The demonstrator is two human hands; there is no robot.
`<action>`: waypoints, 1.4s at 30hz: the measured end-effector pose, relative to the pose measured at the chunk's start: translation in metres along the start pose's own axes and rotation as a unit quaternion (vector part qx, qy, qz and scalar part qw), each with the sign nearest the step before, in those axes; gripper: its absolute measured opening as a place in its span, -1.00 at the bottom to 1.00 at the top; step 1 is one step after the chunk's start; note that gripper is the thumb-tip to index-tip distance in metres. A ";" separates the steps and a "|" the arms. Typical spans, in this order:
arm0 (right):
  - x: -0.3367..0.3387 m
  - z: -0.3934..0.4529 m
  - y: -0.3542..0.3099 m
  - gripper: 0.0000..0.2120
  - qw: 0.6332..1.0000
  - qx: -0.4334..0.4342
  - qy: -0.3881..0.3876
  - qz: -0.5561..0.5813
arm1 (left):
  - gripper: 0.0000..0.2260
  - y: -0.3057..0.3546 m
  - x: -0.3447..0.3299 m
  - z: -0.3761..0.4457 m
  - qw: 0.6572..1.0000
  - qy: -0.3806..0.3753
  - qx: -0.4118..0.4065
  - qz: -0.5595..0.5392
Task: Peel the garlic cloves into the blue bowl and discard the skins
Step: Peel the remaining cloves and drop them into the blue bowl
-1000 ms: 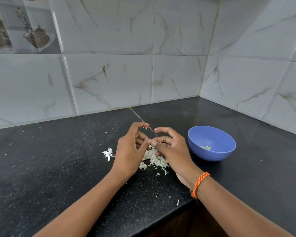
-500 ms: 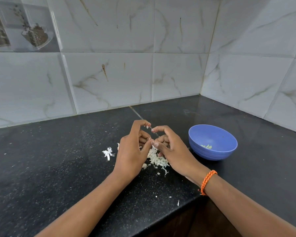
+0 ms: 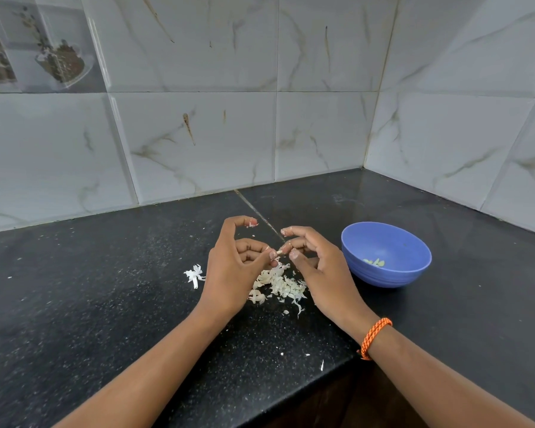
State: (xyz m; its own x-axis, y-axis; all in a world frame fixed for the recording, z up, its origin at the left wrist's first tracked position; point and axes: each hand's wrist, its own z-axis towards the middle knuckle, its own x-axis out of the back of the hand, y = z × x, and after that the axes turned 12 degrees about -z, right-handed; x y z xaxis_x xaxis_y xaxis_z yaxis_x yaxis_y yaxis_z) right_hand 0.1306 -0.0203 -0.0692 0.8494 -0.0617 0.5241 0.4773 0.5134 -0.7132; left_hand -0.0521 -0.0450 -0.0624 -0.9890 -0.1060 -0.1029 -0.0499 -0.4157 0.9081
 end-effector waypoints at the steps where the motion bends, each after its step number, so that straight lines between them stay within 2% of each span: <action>1: -0.001 -0.001 0.000 -0.64 1.000 0.002 0.011 0.006 | -0.49 0.000 0.000 0.000 1.000 0.002 0.004 -0.004; 7: -0.002 -0.001 0.000 -0.70 0.999 0.005 0.034 0.035 | -0.44 0.000 0.000 0.000 1.000 0.007 0.020 -0.018; 18: -0.012 -0.003 -0.006 -0.62 0.993 -0.016 0.029 0.115 | -0.41 -0.001 -0.001 -0.002 1.000 0.004 0.018 -0.017; 31: -0.007 -0.003 -0.005 -0.56 0.985 -0.053 0.028 0.160 | -0.41 0.000 0.001 -0.001 0.997 0.001 0.041 -0.072; 42: -0.008 -0.002 -0.004 -0.45 0.991 -0.037 0.035 0.127 | -0.43 0.000 -0.001 -0.002 0.996 -0.001 0.040 -0.077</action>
State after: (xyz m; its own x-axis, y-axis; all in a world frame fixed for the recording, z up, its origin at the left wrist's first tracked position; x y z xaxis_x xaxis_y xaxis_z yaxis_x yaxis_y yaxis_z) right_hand 0.1219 -0.0234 -0.0710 0.9563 0.0017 0.2925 0.2595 0.4567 -0.8509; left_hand -0.0512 -0.0467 -0.0629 -0.9691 -0.0459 -0.2422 -0.2111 -0.3532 0.9114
